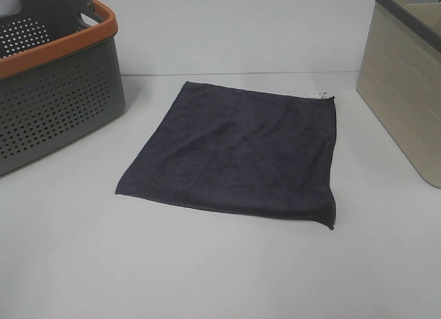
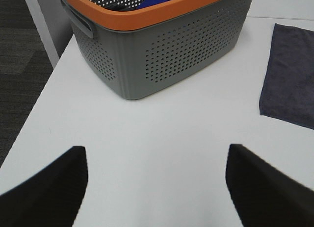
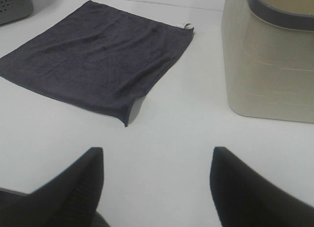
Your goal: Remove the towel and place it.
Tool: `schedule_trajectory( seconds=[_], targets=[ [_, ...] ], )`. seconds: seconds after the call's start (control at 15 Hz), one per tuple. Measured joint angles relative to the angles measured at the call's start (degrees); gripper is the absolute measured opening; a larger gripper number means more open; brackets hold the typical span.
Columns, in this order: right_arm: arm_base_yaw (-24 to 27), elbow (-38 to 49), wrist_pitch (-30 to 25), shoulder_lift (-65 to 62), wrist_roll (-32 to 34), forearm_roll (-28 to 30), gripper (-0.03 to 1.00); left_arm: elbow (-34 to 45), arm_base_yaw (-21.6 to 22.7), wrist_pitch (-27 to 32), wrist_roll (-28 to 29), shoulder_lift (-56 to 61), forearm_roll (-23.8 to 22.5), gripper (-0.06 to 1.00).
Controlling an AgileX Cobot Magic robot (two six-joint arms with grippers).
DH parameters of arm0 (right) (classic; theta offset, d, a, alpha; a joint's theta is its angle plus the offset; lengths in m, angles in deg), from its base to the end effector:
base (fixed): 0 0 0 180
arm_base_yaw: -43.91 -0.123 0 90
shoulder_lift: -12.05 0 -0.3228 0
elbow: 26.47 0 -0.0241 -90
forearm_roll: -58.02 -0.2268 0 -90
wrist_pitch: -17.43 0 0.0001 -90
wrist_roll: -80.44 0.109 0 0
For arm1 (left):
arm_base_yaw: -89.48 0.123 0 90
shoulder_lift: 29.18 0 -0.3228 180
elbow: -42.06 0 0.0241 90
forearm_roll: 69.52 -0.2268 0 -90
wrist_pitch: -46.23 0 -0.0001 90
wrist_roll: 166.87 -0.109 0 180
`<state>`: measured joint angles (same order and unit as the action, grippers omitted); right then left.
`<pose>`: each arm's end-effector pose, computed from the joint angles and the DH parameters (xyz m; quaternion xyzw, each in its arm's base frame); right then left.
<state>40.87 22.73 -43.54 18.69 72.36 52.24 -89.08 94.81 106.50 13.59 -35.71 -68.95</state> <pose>-0.0500 0.0070 0.2588 -0.0847 0.8465 0.0273 0.5250 -0.0492 -0.0055 0.2611 -0.0425 0.8454 0.0177 0.5322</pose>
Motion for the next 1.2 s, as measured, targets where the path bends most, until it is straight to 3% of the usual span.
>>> schedule_trajectory(
  seconds=[1.2],
  targets=[
    [0.00,0.00,0.11,0.00,0.00,0.00,0.63,0.00,0.00,0.00,0.00,0.00,0.00,0.73]
  ],
)
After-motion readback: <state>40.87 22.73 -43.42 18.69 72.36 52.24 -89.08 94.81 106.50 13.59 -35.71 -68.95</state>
